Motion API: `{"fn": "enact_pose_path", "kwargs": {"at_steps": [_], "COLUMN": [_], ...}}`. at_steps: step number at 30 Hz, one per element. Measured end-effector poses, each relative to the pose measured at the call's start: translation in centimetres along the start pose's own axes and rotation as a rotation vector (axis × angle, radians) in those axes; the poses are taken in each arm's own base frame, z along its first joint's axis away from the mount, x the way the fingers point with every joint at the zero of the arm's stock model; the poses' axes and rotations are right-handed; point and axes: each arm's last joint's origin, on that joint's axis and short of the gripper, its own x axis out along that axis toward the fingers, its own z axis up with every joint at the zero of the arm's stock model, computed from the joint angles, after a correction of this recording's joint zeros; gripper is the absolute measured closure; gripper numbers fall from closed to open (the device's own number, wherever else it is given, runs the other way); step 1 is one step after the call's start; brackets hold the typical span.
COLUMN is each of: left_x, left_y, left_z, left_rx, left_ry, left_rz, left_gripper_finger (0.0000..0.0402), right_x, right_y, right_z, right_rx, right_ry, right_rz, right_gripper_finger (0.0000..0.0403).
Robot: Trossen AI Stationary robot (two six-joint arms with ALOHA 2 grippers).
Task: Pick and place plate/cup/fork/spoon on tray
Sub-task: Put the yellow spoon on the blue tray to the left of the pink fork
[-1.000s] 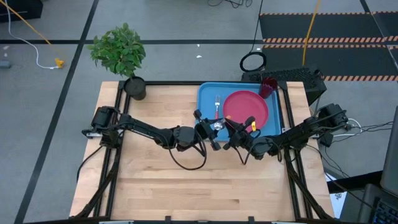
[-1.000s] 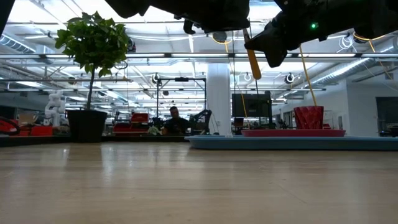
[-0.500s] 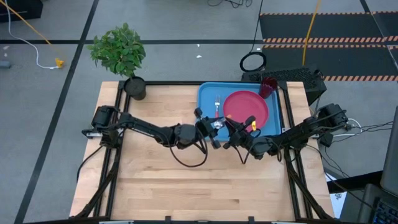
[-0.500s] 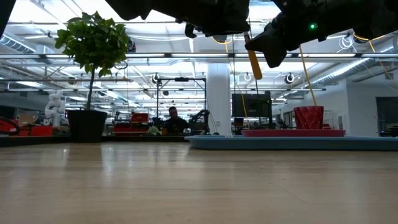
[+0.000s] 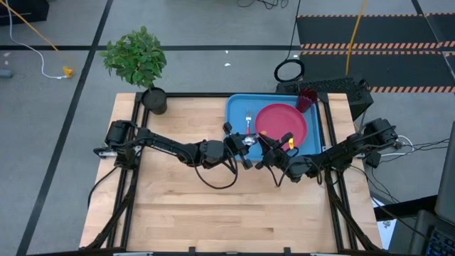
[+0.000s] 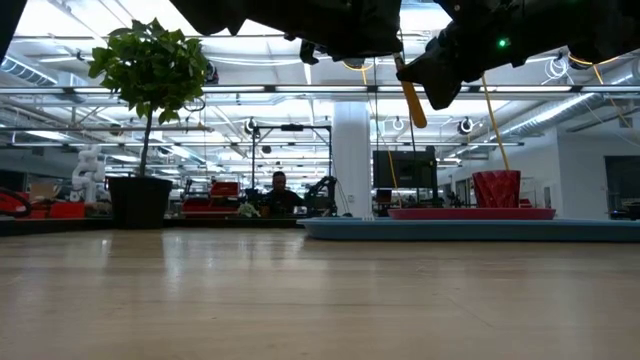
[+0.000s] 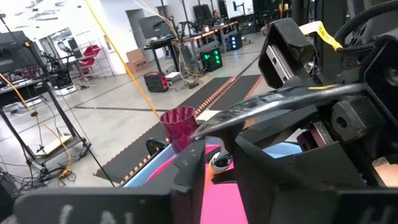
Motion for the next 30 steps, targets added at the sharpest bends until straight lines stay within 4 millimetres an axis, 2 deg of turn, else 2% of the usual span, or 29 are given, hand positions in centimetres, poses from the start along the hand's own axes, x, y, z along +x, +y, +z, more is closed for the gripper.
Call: {"fn": "enact_pose_path", "kwargs": {"at_steps": [5,11,15,30], "left_x": [0.01,0.01,0.01,0.78], "left_y": [-0.02,-0.02,-0.03,0.80], "left_z": [-0.01,0.00,0.00,-0.32], "left_rx": [-0.004,-0.007,-0.008,-0.058], "left_ry": [-0.001,-0.002,-0.002,-0.007], "left_rz": [-0.012,-0.012,-0.013,-0.123], "left_gripper_finger": [0.0387,0.0367,0.0383,0.0398], "right_x": [-0.03,-0.03,-0.03,-0.77], "right_y": [0.01,0.01,0.01,0.28], "right_z": [0.01,0.01,0.01,0.25], "right_rx": [0.001,0.008,0.008,0.032], "right_ry": [0.000,0.000,0.000,-0.015], "right_rz": [0.000,0.000,0.000,0.020], "right_gripper_finger": [0.0383,0.0382,0.0372,0.0268]}}
